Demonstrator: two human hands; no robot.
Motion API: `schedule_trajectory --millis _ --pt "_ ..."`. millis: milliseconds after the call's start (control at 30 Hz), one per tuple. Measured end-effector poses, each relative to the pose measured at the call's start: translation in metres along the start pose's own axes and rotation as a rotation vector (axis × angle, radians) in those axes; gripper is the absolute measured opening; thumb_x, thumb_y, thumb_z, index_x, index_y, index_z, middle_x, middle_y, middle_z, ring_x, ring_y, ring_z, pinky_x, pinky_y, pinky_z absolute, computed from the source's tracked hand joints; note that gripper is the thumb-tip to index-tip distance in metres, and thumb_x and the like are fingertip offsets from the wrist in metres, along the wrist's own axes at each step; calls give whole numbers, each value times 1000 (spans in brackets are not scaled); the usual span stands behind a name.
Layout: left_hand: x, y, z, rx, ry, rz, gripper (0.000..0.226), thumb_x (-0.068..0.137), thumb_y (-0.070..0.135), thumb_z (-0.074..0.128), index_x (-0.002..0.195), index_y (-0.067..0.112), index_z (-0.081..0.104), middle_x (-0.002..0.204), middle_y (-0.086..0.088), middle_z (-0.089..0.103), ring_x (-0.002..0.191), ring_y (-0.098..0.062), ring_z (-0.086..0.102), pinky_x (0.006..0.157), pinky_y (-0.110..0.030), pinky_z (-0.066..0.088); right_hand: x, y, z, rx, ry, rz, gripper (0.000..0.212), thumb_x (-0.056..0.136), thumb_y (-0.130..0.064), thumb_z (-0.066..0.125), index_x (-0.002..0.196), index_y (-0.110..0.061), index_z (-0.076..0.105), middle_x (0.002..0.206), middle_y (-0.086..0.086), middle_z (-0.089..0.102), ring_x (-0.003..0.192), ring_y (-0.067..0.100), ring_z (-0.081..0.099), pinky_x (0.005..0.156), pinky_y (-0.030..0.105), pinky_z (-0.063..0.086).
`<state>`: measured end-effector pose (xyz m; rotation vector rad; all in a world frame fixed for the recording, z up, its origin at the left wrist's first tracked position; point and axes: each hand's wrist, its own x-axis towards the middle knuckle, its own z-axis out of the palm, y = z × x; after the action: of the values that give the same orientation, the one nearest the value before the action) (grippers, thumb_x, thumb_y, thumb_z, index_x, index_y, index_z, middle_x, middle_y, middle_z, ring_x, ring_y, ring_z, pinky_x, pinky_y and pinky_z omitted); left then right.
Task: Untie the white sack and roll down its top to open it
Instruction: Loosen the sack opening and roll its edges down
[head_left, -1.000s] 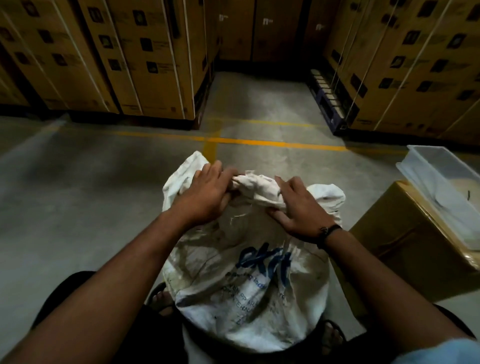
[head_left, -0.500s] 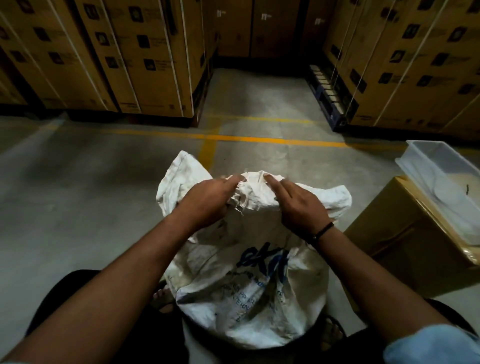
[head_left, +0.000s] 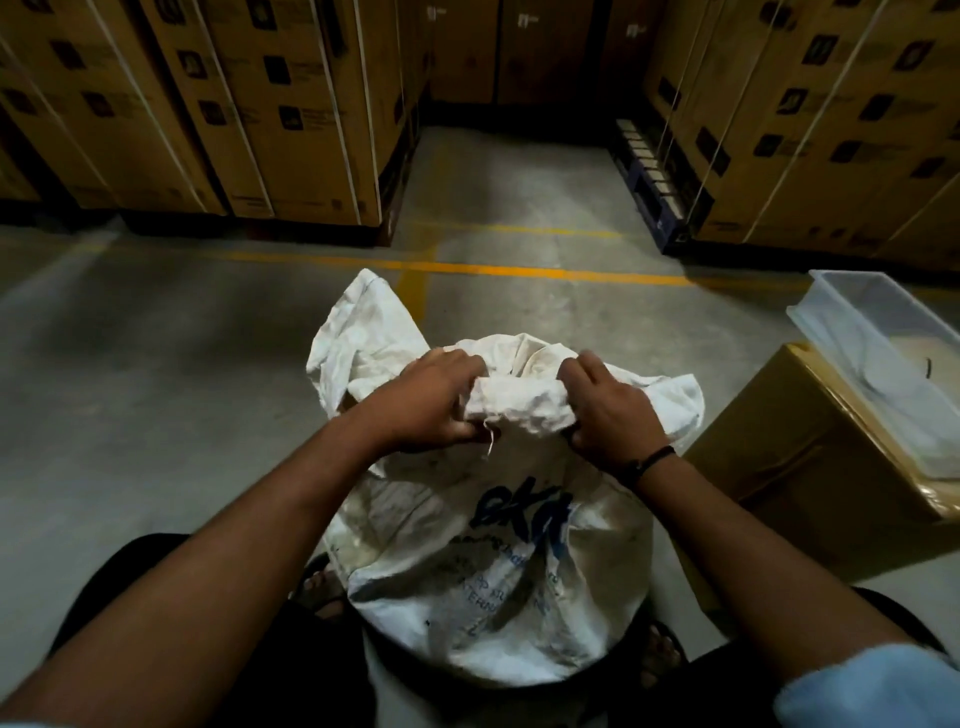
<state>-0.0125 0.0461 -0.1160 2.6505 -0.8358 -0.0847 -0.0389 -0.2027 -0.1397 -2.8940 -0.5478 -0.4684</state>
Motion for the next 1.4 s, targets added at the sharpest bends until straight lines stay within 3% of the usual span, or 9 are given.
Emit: schedule_trajectory --millis 133,300,400,500,667,867,1067,1233,1400 --pt "-5 8 -2 136 145 21 38 74 17 75 105 24 55 90 -6 68 81 -33 62 60 -31 38 -2 -20 12 -139 70 -86 43 90 -18 46 132 -14 40 120 16 58 55 29 57 39 32 40" --pt "-10 4 10 354 286 65 52 72 10 69 109 25 36 83 -7 71 66 -36 64 50 -30 30 4 -19 7 52 -198 -84 88 83 -38 59 153 -22 7 118 9 55 103 31 52 85 45 43" --pt "-8 2 13 366 380 185 26 80 11 49 105 18 47 85 -8 65 68 -33 61 54 -31 31 3 -20 -9 507 -361 3 64 89 -46 64 144 -25 40 132 5 57 120 23 49 102 44 39" --pt "-5 1 18 309 249 243 32 76 22 55 107 20 49 102 1 57 89 -24 54 74 -35 37 7 -6 -14 536 -281 -5 36 77 -47 75 103 -23 69 98 -4 71 91 14 62 82 41 50" --pt "-10 10 8 -48 -169 -68 99 71 84 60 148 38 19 131 -4 53 120 -25 43 104 -44 35 -5 -11 11 -20 8 -237 36 76 -32 72 97 -16 47 88 7 60 70 32 60 50 32 39" --pt "-5 3 1 204 -136 0 65 64 67 79 118 35 60 112 11 67 104 -16 59 77 -32 48 -7 -35 30 -60 146 -436 13 77 -9 57 87 -12 49 87 9 52 75 30 53 81 45 48" --pt "-12 9 17 374 -36 111 53 77 36 72 123 29 47 123 4 58 96 -28 65 65 -36 45 -5 -22 27 301 -374 -77 104 67 -50 77 148 -23 18 129 8 53 99 26 61 79 37 53" --pt "-13 14 30 426 27 154 51 81 14 65 127 19 42 130 -6 53 85 -31 64 56 -40 49 2 -17 22 218 -501 -55 78 71 -52 77 134 -20 44 117 7 67 104 29 63 83 38 50" --pt "-9 5 25 131 -289 3 71 84 39 73 139 26 29 119 -8 67 106 -33 65 83 -37 52 -15 -24 41 -103 -43 -304 36 78 -26 59 108 -9 50 80 12 65 60 35 63 45 35 44"
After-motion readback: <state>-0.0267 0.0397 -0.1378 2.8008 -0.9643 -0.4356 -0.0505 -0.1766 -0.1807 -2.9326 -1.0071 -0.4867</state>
